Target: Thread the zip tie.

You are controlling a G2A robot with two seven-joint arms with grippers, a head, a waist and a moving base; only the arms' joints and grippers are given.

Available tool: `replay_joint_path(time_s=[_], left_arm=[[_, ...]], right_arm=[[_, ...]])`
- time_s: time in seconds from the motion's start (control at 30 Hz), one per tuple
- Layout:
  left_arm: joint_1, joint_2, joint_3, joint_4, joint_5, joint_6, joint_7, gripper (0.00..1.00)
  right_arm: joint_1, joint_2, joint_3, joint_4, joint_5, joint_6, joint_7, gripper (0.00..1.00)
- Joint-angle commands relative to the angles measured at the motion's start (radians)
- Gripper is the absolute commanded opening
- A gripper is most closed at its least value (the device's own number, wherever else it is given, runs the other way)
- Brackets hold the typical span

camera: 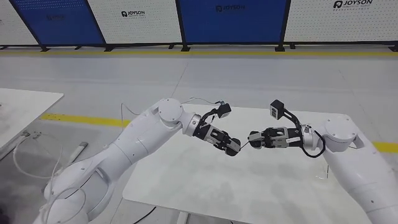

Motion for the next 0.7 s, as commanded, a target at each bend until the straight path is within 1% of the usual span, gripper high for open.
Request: replay_joint_path(time_s=[0.0, 0.1, 0.13, 0.17, 0.2, 0.3, 0.37, 0.4, 0.67], left_arm=[[0.002, -0.001, -0.002, 0.001, 0.003, 0.002, -0.001, 0.00], [0.004, -0.004, -0.003, 0.002, 0.011, 0.006, -0.001, 0.00], [0.004, -0.004, -0.003, 0.002, 0.017, 0.007, -0.001, 0.09], [0.005, -0.005, -0.004, 0.001, 0.021, 0.007, 0.000, 0.49], [0.006, -0.005, -0.006, 0.001, 0.020, 0.007, 0.001, 1.00], [0.008, -0.004, -0.017, 0.001, 0.025, 0.009, 0.016, 1.00], [0.009, -0.001, -0.028, 0.003, 0.055, 0.005, 0.062, 1.00], [0.016, 0.002, -0.036, -0.002, 0.053, 0.010, 0.078, 1.00], [0.016, 0.002, -0.036, -0.002, 0.053, 0.010, 0.078, 1.00]], right_arm=[[-0.001, 0.000, 0.001, 0.001, -0.001, 0.000, 0.000, 0.00], [-0.001, -0.001, 0.003, 0.001, -0.003, 0.001, 0.000, 0.00], [-0.001, -0.001, 0.004, 0.001, -0.004, 0.002, 0.000, 0.00], [-0.002, -0.001, 0.004, 0.001, -0.005, 0.003, -0.001, 0.00], [-0.002, -0.001, 0.005, 0.002, -0.006, 0.004, -0.003, 0.00], [-0.004, -0.001, 0.009, 0.002, -0.015, 0.014, -0.027, 0.00], [-0.010, 0.001, 0.014, 0.001, -0.019, 0.020, -0.044, 0.00], [-0.013, 0.002, 0.017, -0.002, -0.023, 0.021, -0.046, 0.00], [-0.028, 0.008, 0.033, -0.011, -0.029, 0.029, -0.057, 0.00]])
